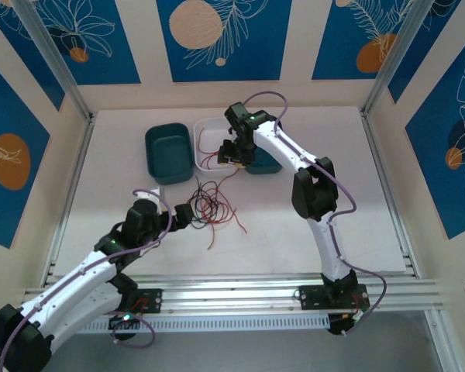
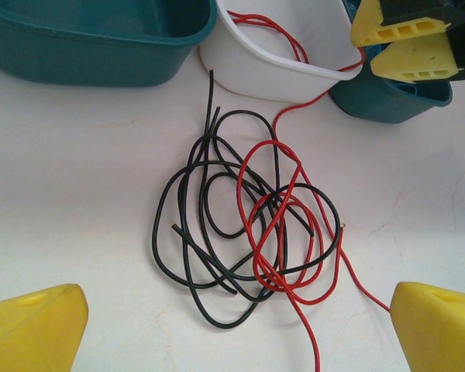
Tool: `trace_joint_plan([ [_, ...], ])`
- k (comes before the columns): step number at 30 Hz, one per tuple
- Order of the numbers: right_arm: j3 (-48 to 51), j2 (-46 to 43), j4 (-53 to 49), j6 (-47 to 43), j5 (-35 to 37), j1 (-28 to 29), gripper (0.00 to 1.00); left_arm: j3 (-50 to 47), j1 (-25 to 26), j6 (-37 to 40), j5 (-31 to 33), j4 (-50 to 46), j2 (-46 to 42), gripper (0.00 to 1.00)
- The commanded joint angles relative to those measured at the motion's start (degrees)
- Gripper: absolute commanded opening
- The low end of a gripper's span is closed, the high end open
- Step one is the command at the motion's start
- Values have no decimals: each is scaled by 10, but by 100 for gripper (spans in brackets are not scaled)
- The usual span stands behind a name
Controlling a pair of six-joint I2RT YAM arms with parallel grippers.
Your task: Untangle the cables
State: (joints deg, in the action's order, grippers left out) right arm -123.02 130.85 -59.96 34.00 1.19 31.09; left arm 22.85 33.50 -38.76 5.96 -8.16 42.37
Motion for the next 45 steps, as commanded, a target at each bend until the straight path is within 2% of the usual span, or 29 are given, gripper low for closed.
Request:
trace_joint_plan([
  [1,-18,17,2,3,-18,-1,48,-4,-1,-5,-2,0,-8,100],
  [5,-43,32,-1,-7,-20,0,40,-4,-2,-5,2,-4,-10,100],
  [10,-84,60,-10,-28,-14,0,36,-4,-1,-5,6,-6,-16,100],
  [18,-192,130,-47,-62,0,-3,34,-2,-1,-5,9,-16,-20,100],
  [26,-248,175,-13,-85,10,-17,29,1,-1,-6,9,-20,-20,100],
  [36,-316,221,17,-117,27,-18,28,10,-1,-5,10,-31,-19,100],
  [40,-329,202,12,-134,26,-18,29,10,-2,-6,12,-33,-19,100],
  [45,-305,141,9,-173,31,-2,36,13,-1,-5,12,-31,-16,100],
])
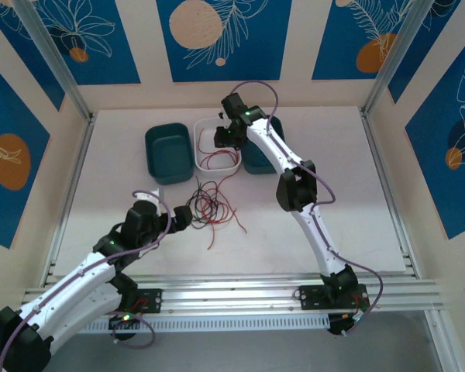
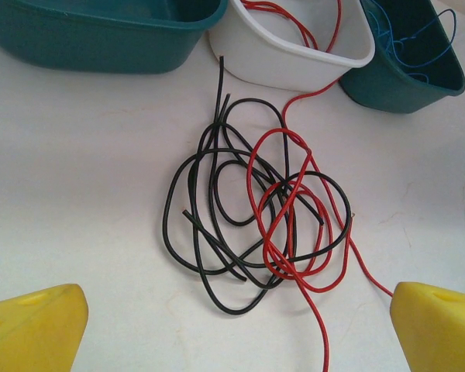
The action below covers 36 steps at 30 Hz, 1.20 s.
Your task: Untangle the cables
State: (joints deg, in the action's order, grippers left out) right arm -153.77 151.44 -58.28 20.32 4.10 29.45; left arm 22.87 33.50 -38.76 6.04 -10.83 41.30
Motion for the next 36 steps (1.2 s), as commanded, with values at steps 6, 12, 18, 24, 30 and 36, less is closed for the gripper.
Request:
trace_joint_plan([
  [6,52,-146,-11,-59,28,41,47,13,-1,-4,7,5,-3,100],
  [12,118,-219,-30,-35,50,53,50,16,-1,-2,-7,19,15,100],
  [18,330,-350,24,9,80,61,52,15,-2,2,-27,49,35,100],
  [24,545,-464,74,53,104,62,54,37,0,20,-74,92,116,91],
  [30,684,-511,97,81,118,67,57,84,6,32,-96,126,239,78],
  [36,750,-523,125,107,108,80,61,125,19,59,-84,145,334,61],
])
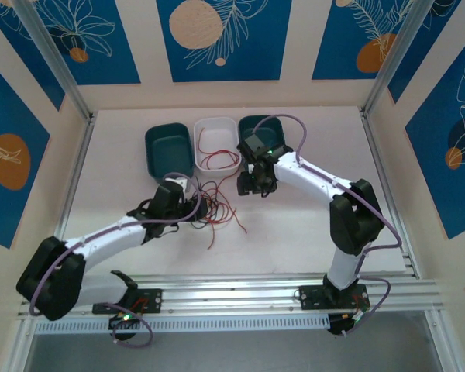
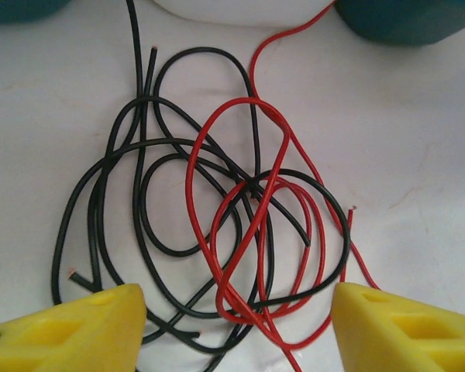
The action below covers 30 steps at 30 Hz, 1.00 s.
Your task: Untangle the cables
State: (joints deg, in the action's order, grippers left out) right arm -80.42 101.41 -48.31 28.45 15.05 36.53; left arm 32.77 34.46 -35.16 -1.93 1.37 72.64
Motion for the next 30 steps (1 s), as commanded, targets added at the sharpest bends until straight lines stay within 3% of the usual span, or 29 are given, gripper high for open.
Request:
trace_joint_plan([
  [1,22,-24,29,29,0,12,62,34,13,30,1,19,33,59],
  [5,34,-35,37,37,8,14,68,60,15,52,18,5,72,48],
  [16,64,-87,64,52,41,11,85,110,16,83,11,-8,154,34],
  [18,71,-98,70,54,46,10,89,113,17,84,8,-8,161,27],
  [22,90,-122,86,58,59,7,99,116,21,85,8,-15,158,0],
  [30,132,-176,131,62,81,5,99,154,47,106,0,-93,64,0],
])
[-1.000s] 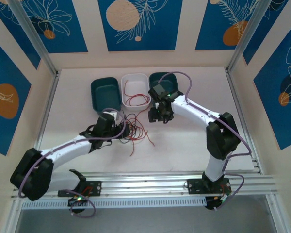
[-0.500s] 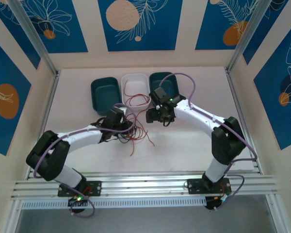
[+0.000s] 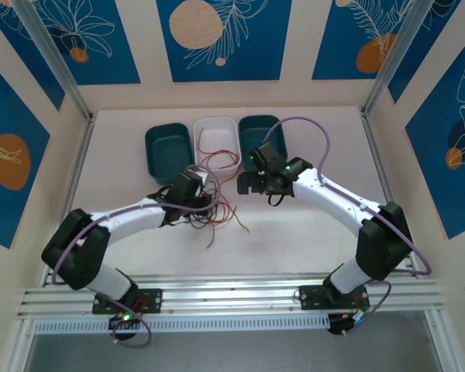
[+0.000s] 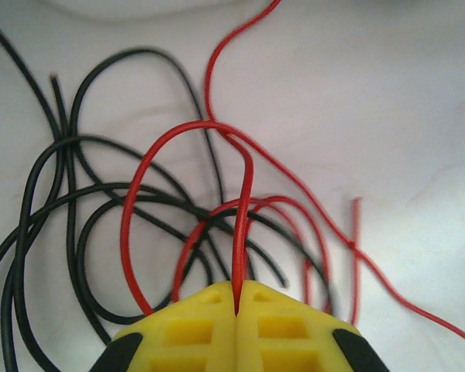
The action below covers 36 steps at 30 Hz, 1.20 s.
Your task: Untangle the cables
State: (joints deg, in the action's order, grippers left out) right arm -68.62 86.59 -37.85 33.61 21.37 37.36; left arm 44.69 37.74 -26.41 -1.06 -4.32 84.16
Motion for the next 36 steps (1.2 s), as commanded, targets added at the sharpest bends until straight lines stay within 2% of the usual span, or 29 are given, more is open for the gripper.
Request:
trace_joint_plan([
  [1,21,-35,34,12,21,-4,99,44,18,23,-18,-49,-68,0],
  [11,78,-114,111,9,39,-4,99,122,34,61,-111,-146,-177,0],
  [19,120,-155,180,-20,-54,-4,99,115,34,64,-117,-85,-182,0],
  [23,149,-159,219,-9,-107,0,99,108,35,52,-141,-46,-163,0],
  [26,176,-157,264,5,-144,13,99,100,35,29,-133,-12,-149,0],
  [29,190,-153,291,11,-165,28,99,91,37,12,-130,22,-134,0],
  [36,185,-119,282,12,-161,55,100,91,36,-11,-142,71,-89,0],
])
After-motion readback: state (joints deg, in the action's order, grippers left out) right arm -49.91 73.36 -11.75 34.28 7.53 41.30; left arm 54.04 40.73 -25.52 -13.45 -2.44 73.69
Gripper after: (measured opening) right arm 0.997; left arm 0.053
